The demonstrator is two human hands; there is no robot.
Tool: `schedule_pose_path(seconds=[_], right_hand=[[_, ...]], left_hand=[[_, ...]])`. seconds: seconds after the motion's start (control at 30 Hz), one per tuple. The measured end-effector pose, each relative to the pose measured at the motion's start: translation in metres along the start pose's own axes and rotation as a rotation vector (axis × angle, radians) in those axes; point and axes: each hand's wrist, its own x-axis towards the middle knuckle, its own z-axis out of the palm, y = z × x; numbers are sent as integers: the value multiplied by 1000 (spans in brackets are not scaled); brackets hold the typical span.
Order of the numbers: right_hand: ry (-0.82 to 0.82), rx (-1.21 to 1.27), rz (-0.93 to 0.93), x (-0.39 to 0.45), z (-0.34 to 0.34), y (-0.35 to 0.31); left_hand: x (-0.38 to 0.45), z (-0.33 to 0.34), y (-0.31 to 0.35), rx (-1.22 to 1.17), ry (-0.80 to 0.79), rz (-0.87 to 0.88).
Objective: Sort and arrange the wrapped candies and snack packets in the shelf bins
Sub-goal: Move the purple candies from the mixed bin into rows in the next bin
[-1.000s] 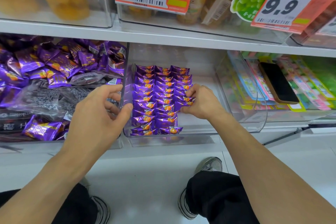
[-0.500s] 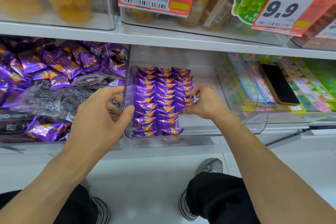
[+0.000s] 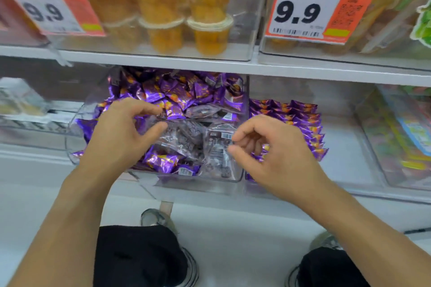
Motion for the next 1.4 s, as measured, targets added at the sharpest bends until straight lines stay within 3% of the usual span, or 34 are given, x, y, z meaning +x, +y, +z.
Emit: schedule_pose_path(seconds=[0.1,0.27,0.43,0.7,0.8,0.97,1.17,1.27,1.4], right_hand=[[-158,-77,-37,40,34,-5],[-182,-285,65,131,98,15],[-332,-434,178,159,134,22],[-156,-121,157,140,119,9],[-196,160,200,126,112,-2],[-227,416,283,105,108,-13],[-234,631,392,83,95,-16],[-218,702,441,72,82,-14],[-146,730,418,53,52,-17]], left_hand=[[6,2,-27,104,-12,36],[19,16,-50,109,-56,-29],[24,14,-57,-99,-25,-99],[30,-2,-78,56,-88,-108],[28,-11,-85,91,-79,-76],[22,-18,-82,-13,0,-55],[8,-31,-81,-290,155,-183],[0,-32,-53,-476,201,-165],[-9,-6,5,-799,48,-196]])
